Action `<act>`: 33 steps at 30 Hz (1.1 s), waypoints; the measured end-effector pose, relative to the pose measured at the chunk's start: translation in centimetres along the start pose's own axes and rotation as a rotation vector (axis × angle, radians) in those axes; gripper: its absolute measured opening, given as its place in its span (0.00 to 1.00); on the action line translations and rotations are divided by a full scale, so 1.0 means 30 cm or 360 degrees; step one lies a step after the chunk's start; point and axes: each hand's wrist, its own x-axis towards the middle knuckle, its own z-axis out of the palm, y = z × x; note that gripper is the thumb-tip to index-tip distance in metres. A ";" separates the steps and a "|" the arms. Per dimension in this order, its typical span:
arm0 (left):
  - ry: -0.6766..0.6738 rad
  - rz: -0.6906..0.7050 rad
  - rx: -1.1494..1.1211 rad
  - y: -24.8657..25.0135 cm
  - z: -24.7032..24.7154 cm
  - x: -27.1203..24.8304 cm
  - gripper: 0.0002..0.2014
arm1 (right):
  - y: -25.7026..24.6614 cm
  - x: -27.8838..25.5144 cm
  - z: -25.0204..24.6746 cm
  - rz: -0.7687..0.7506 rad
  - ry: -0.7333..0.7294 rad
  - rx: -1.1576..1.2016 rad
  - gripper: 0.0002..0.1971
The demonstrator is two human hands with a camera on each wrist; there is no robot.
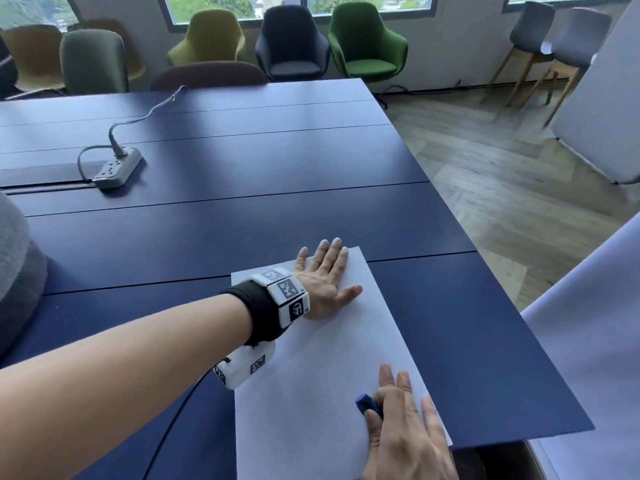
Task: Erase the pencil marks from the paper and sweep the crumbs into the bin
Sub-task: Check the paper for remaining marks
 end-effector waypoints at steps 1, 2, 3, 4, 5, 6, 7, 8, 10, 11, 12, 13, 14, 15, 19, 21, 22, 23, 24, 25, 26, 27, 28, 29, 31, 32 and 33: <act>-0.0004 -0.0050 0.0009 -0.025 -0.008 0.006 0.37 | -0.003 -0.001 0.001 0.0018 -0.0019 -0.0013 0.16; -0.0010 -0.0119 0.0026 -0.048 -0.020 0.012 0.37 | -0.006 -0.001 0.003 0.0027 -0.0035 -0.0027 0.17; -0.0014 -0.0206 0.0043 -0.070 -0.032 0.014 0.36 | -0.010 -0.002 0.009 0.0036 -0.0045 -0.0038 0.18; -0.0009 -0.0286 0.0056 -0.083 -0.043 0.015 0.36 | -0.013 -0.005 0.015 0.0040 -0.0051 -0.0037 0.20; 0.0006 -0.0323 0.0065 -0.082 -0.051 0.013 0.37 | -0.013 -0.007 0.022 0.0043 -0.0037 -0.0031 0.21; 0.0018 -0.0302 0.0073 -0.071 -0.054 -0.002 0.37 | -0.015 -0.011 0.032 0.0043 -0.0023 -0.0020 0.20; 0.0018 -0.0211 0.0091 -0.041 -0.049 -0.022 0.37 | -0.013 -0.016 0.040 0.0049 -0.0008 -0.0014 0.18; -0.0007 -0.0073 0.0110 0.000 -0.036 -0.050 0.37 | -0.010 -0.019 0.045 0.0058 -0.0002 -0.0019 0.17; -0.0110 0.0203 0.0131 0.072 0.007 -0.113 0.37 | -0.006 -0.024 0.052 0.0047 -0.0019 -0.0026 0.16; -0.0140 0.0285 0.0148 0.090 0.028 -0.137 0.37 | -0.002 -0.026 0.056 0.0042 -0.0039 -0.0020 0.16; -0.0140 0.0312 0.0164 0.084 0.042 -0.153 0.37 | -0.001 -0.028 0.058 0.0045 -0.0057 -0.0009 0.16; -0.0127 0.0287 0.0164 0.062 0.045 -0.159 0.37 | 0.002 -0.030 0.060 0.0055 -0.0075 -0.0002 0.17; -0.0123 0.0211 0.0153 0.031 0.041 -0.159 0.37 | 0.003 -0.031 0.062 0.0058 -0.0083 -0.0002 0.17; -0.0131 0.0100 0.0141 0.000 0.034 -0.157 0.38 | 0.004 -0.032 0.062 0.0058 -0.0081 -0.0005 0.18; -0.0085 -0.0224 0.0087 -0.026 0.014 -0.137 0.41 | 0.004 -0.032 0.068 0.0057 -0.0081 -0.0025 0.19; 0.0018 -0.0089 0.0022 0.035 0.010 -0.109 0.40 | 0.000 -0.030 0.071 0.0065 -0.0073 -0.0032 0.20; 0.0045 -0.0024 -0.0002 0.066 0.006 -0.092 0.40 | -0.002 -0.028 0.070 0.0066 -0.0077 -0.0026 0.20; 0.0039 0.0012 -0.0009 0.090 0.003 -0.076 0.40 | -0.002 -0.026 0.070 0.0068 -0.0083 -0.0021 0.20; 0.0009 0.0013 -0.0007 0.102 0.002 -0.068 0.40 | -0.002 -0.025 0.069 0.0071 -0.0094 -0.0024 0.20; -0.0024 -0.0011 -0.0008 0.098 0.008 -0.066 0.40 | 0.000 -0.024 0.069 0.0076 -0.0111 -0.0029 0.21; -0.0045 -0.0046 -0.0021 0.081 0.017 -0.072 0.40 | 0.003 -0.023 0.069 0.0087 -0.0129 -0.0029 0.21; -0.0058 -0.0096 -0.0042 0.054 0.028 -0.087 0.40 | 0.004 -0.025 0.070 0.0099 -0.0142 -0.0024 0.21; -0.0065 -0.0170 -0.0081 0.019 0.038 -0.108 0.40 | 0.005 -0.026 0.069 0.0104 -0.0149 -0.0020 0.21; -0.0065 -0.0283 -0.0139 -0.019 0.045 -0.133 0.41 | 0.003 -0.026 0.067 0.0099 -0.0157 -0.0017 0.22; -0.0055 -0.0594 -0.0292 -0.086 0.052 -0.179 0.43 | -0.003 -0.027 0.061 0.0056 -0.0155 -0.0010 0.23; -0.0055 -0.0718 -0.0360 -0.102 0.052 -0.196 0.44 | -0.005 -0.028 0.057 0.0028 -0.0146 -0.0024 0.24; -0.0054 -0.0770 -0.0401 -0.101 0.052 -0.206 0.44 | -0.008 -0.028 0.052 -0.0001 -0.0130 -0.0045 0.24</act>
